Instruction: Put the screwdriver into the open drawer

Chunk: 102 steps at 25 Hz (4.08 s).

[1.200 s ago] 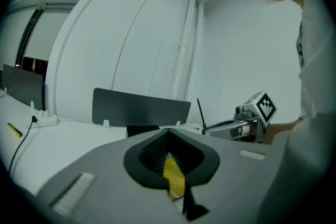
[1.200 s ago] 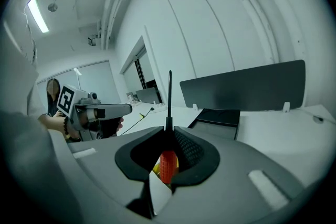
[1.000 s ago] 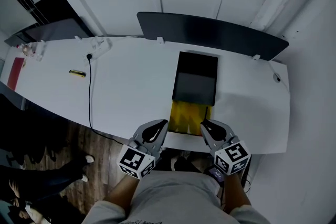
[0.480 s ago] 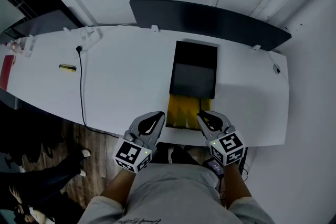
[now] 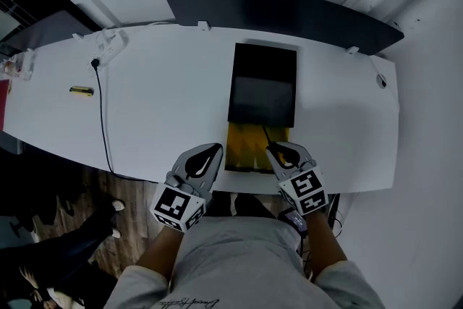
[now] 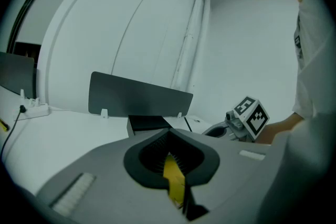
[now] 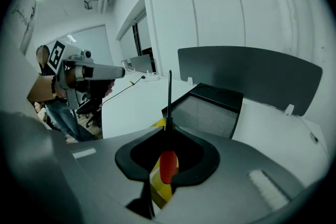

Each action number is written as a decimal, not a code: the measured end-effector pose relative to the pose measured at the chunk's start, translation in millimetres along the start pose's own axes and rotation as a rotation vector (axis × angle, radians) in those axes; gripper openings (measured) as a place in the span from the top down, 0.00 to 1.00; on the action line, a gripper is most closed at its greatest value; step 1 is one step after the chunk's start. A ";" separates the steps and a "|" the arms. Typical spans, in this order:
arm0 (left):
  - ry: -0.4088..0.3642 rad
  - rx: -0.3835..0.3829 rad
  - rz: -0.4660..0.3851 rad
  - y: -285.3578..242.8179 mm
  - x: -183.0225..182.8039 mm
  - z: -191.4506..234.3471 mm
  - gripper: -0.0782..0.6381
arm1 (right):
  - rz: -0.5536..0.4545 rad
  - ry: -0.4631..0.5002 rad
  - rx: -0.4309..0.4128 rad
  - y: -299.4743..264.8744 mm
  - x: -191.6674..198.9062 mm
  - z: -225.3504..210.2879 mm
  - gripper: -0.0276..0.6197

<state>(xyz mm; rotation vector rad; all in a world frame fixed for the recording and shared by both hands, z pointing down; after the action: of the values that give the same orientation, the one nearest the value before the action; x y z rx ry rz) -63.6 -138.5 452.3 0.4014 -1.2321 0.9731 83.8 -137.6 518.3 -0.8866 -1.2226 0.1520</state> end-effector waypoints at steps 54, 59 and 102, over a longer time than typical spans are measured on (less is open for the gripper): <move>0.091 -0.033 0.047 10.7 46.6 44.8 0.89 | 0.515 0.477 -0.048 -107.5 87.1 29.4 0.85; 0.089 -0.030 0.048 12.1 48.9 43.5 0.89 | 0.522 0.479 -0.046 -107.9 88.4 29.5 0.85; 0.041 -0.002 0.075 8.6 41.6 13.9 0.89 | 0.398 0.336 -0.092 -67.2 59.5 29.3 0.78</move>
<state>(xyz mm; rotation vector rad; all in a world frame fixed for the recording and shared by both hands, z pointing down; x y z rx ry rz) -78.2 -127.0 493.0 0.3343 -1.2178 1.0389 57.7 -135.1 609.0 -1.1790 -0.7367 0.2553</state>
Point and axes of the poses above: the fingertips, and each gripper's own axes: y backward along the fingers, z to its left, x out of its underside, the point moved 2 cm from there along y, backward along the fingers, and after that the axes turned 15 degrees about x, right-handed, at the moved point
